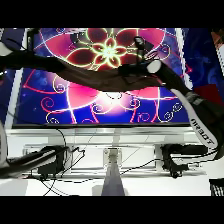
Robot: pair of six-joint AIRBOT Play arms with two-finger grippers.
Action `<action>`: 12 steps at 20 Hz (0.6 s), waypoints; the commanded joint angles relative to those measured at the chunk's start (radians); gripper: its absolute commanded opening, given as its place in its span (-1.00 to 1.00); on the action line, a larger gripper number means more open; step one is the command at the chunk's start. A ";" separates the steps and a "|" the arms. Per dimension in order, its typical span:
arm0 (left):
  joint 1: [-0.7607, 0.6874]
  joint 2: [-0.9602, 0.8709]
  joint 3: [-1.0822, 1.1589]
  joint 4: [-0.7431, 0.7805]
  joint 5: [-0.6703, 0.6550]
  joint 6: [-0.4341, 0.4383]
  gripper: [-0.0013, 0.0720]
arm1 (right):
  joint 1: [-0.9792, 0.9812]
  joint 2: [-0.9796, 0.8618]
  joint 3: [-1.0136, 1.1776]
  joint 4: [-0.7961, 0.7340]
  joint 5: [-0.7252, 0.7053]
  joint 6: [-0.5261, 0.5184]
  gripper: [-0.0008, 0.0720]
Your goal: Fold the clothes and pants, and hang the long-sleeved shirts on hangers.
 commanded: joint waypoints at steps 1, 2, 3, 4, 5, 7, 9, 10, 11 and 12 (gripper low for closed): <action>0.006 0.172 0.001 0.008 -0.052 -0.002 -0.93 | 0.192 -0.079 0.095 0.066 -0.014 0.096 -0.95; 0.006 0.199 0.001 0.008 -0.052 -0.002 -0.93 | 0.246 -0.106 0.127 0.109 -0.019 0.117 -0.95; 0.006 0.214 0.001 0.009 -0.052 -0.002 -0.93 | 0.303 -0.129 0.159 0.174 -0.029 0.139 -0.95; 0.006 0.222 0.001 0.014 -0.051 -0.002 -0.93 | 0.349 -0.142 0.185 0.230 -0.034 0.144 -0.95; 0.006 0.223 0.001 0.016 -0.051 -0.002 -0.93 | 0.392 -0.145 0.207 0.248 -0.036 0.143 -0.95; 0.006 0.217 0.001 0.012 -0.047 -0.003 -0.93 | 0.442 -0.144 0.233 0.241 -0.034 0.140 -0.95; 0.002 0.200 0.000 -0.009 -0.034 -0.003 -0.93 | 0.444 -0.138 0.240 0.180 -0.035 0.138 -0.95; -0.001 0.185 -0.002 -0.045 -0.034 -0.003 -0.93 | 0.430 -0.134 0.240 0.110 -0.029 0.137 -0.95; -0.008 0.165 -0.002 -0.093 -0.036 -0.014 -0.93 | 0.404 -0.125 0.240 0.019 -0.006 0.138 -0.95; -0.017 0.145 -0.002 -0.142 -0.036 -0.034 -0.93 | 0.366 -0.111 0.240 -0.065 0.031 0.138 -0.95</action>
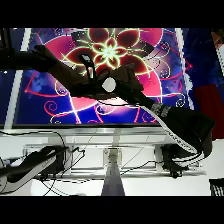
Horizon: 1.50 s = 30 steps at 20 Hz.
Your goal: Fold the clothes and pants, and hang the long-sleeved shirts on hangers.
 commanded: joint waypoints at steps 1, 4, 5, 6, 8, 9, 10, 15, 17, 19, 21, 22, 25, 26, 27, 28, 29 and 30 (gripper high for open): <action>-0.027 -0.056 -0.001 -0.159 0.005 -0.036 -0.93 | -0.074 0.031 0.013 -0.234 0.087 0.007 -0.95; -0.115 -0.151 -0.001 -0.307 0.009 -0.030 -0.93 | -0.265 0.106 0.013 -0.298 0.216 0.007 -0.95; -0.166 -0.195 -0.001 -0.320 0.023 -0.028 -0.93 | -0.331 0.134 0.013 -0.298 0.247 0.007 -0.95; -0.224 -0.241 -0.001 -0.321 0.059 -0.028 -0.93 | -0.394 0.164 0.013 -0.298 0.266 0.007 -0.95; -0.352 -0.338 -0.001 -0.357 0.182 -0.029 -0.93 | -0.521 0.220 0.013 -0.299 0.271 0.007 -0.95; -0.410 -0.387 -0.001 -0.403 0.260 -0.028 -0.93 | -0.573 0.243 0.013 -0.299 0.272 0.007 -0.95; -0.473 -0.436 0.000 -0.459 0.356 -0.028 -0.93 | -0.624 0.262 0.013 -0.299 0.278 0.007 -0.95; -0.656 -0.578 0.000 -0.547 0.658 0.111 0.01 | -0.772 0.297 0.012 -0.349 0.356 0.005 -0.95; -0.662 -0.581 0.000 -0.548 0.662 0.142 0.93 | -0.800 0.283 0.010 -0.500 0.352 0.005 -0.95; -0.639 -0.563 0.000 -0.547 0.648 0.145 0.93 | -0.835 0.249 0.003 -0.645 0.357 0.005 -0.95; -0.609 -0.536 0.000 -0.539 0.626 0.145 0.93 | -0.887 0.191 -0.024 -0.661 0.392 0.006 -0.95; -0.595 -0.522 0.000 -0.535 0.613 0.145 0.93 | -0.916 0.148 -0.033 -0.610 0.456 0.002 -0.95; -0.556 -0.483 0.000 -0.522 0.555 0.145 0.93 | -0.981 0.009 -0.050 -0.254 0.685 -0.273 -0.95; -0.546 -0.470 0.000 -0.521 0.529 0.145 0.93 | -0.994 -0.040 -0.050 -0.102 0.773 -0.379 -0.95; -0.539 -0.459 0.000 -0.521 0.506 0.146 0.93 | -0.997 -0.081 -0.050 0.002 0.800 -0.417 -0.94; -0.534 -0.450 0.000 -0.521 0.489 0.146 0.93 | -0.993 -0.109 -0.050 0.055 0.790 -0.416 -0.56; -0.531 -0.444 0.000 -0.521 0.478 0.146 0.93 | -0.980 -0.133 -0.050 0.077 0.765 -0.414 0.29; -0.531 -0.443 0.000 -0.521 0.473 0.145 0.93 | -0.964 -0.146 -0.050 0.072 0.744 -0.412 0.45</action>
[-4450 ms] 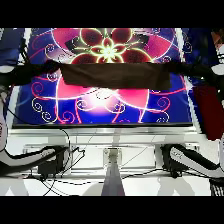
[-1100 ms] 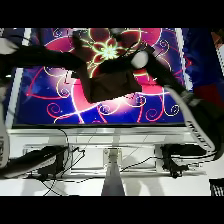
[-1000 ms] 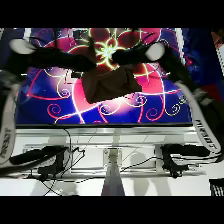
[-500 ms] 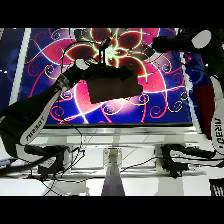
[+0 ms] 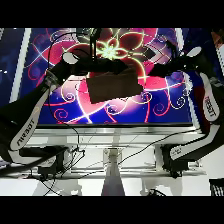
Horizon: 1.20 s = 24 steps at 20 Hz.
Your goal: Fold the clothes and pants, and hang the long-sleeved shirts on hangers.
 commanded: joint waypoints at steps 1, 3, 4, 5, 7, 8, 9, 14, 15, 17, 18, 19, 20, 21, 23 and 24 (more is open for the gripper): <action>0.014 0.019 0.001 0.011 -0.043 0.002 0.93 | 0.029 -0.089 -0.004 0.162 0.023 -0.090 0.46; 0.014 0.019 0.001 0.021 -0.044 0.001 0.93 | 0.087 -0.104 -0.004 0.110 -0.025 -0.093 0.47; 0.014 0.019 0.001 0.021 -0.044 0.002 0.93 | 0.119 -0.108 -0.003 0.065 -0.059 -0.093 0.50; 0.013 0.019 0.001 0.021 -0.044 0.002 0.93 | 0.152 -0.114 -0.003 0.021 -0.101 -0.090 0.64; 0.011 0.019 0.001 0.021 -0.059 0.002 0.93 | 0.204 -0.118 -0.003 -0.021 -0.184 -0.027 0.65; 0.011 0.019 0.001 0.021 -0.067 0.002 0.93 | 0.225 -0.118 -0.003 -0.012 -0.212 0.007 0.65; 0.011 0.019 0.001 0.025 -0.069 0.002 0.93 | 0.245 -0.118 -0.003 0.001 -0.216 0.033 0.64; 0.014 0.019 0.001 0.087 -0.069 0.002 0.93 | 0.381 -0.119 -0.003 0.009 -0.176 0.036 -0.37; 0.020 0.019 0.001 0.093 -0.069 0.002 0.93 | 0.407 -0.118 0.000 0.006 -0.183 0.037 -0.94; 0.045 0.033 0.001 0.157 -0.079 0.001 0.70 | 0.431 -0.111 0.025 -0.019 -0.177 0.037 -0.95; 0.065 0.055 0.001 0.222 -0.101 0.001 0.45 | 0.431 -0.098 0.039 -0.037 -0.173 0.039 -0.95; 0.086 0.084 0.001 0.303 -0.124 0.000 0.25 | 0.420 -0.076 0.054 -0.068 -0.173 0.048 -0.95; 0.109 0.118 0.001 0.388 -0.151 -0.003 -0.13 | 0.401 -0.045 0.066 -0.102 -0.182 0.066 -0.95; 0.138 0.161 0.001 0.470 -0.177 -0.018 -0.52 | 0.376 -0.011 0.072 -0.133 -0.198 0.092 -0.95; 0.202 0.251 0.001 0.588 -0.198 -0.070 -0.54 | 0.307 0.060 0.072 -0.174 -0.242 0.199 -0.95; 0.238 0.299 0.001 0.632 -0.199 -0.087 -0.54 | 0.263 0.094 0.072 -0.190 -0.252 0.256 -0.95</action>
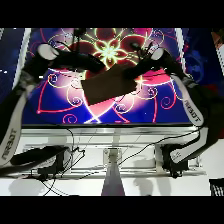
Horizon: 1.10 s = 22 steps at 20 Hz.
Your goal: Fold the clothes and pants, and hang the long-sleeved shirts on hangers.
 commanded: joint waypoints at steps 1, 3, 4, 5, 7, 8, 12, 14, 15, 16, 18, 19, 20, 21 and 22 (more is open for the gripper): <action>0.112 0.151 0.001 0.224 -0.038 -0.055 -0.53 | -0.116 0.114 0.011 -0.087 -0.042 0.172 -0.95; 0.182 0.240 0.001 0.232 -0.038 -0.055 -0.53 | -0.212 0.186 0.011 -0.135 -0.016 0.229 -0.95; 0.212 0.280 0.001 0.232 -0.038 -0.055 -0.53 | -0.266 0.224 0.011 -0.170 0.014 0.255 -0.95; 0.235 0.312 0.001 0.231 -0.038 -0.056 -0.53 | -0.317 0.259 0.011 -0.214 0.048 0.290 -0.95; 0.257 0.364 0.001 0.231 -0.039 -0.056 -0.53 | -0.426 0.332 0.011 -0.312 0.131 0.369 -0.95; 0.257 0.383 0.001 0.231 -0.038 -0.056 -0.53 | -0.484 0.371 0.011 -0.365 0.166 0.389 -0.95; 0.257 0.405 0.001 0.193 -0.038 -0.056 -0.53 | -0.727 0.501 0.010 -0.559 0.270 0.483 -0.95; 0.257 0.404 0.001 0.177 -0.039 -0.056 -0.53 | -0.858 0.528 0.010 -0.637 0.327 0.541 -0.95; 0.257 0.404 0.001 0.167 -0.039 -0.056 -0.53 | -0.919 0.532 0.010 -0.659 0.358 0.541 -0.95; 0.256 0.404 0.001 0.167 -0.039 -0.056 -0.53 | -0.978 0.532 0.010 -0.675 0.391 0.541 -0.95; 0.257 0.404 0.001 0.167 -0.038 -0.055 -0.53 | -1.076 0.532 0.001 -0.682 0.444 0.541 -0.95; 0.257 0.404 0.001 0.167 -0.038 -0.055 -0.53 | -1.115 0.532 -0.013 -0.682 0.469 0.541 -0.95; 0.257 0.404 0.001 0.167 -0.038 -0.055 -0.53 | -1.145 0.531 -0.032 -0.680 0.484 0.541 -0.87; 0.257 0.404 0.001 0.167 -0.038 -0.055 -0.53 | -1.168 0.532 -0.058 -0.676 0.484 0.550 -0.01; 0.257 0.404 0.001 0.167 -0.038 -0.055 -0.53 | -1.182 0.532 -0.082 -0.666 0.483 0.571 0.97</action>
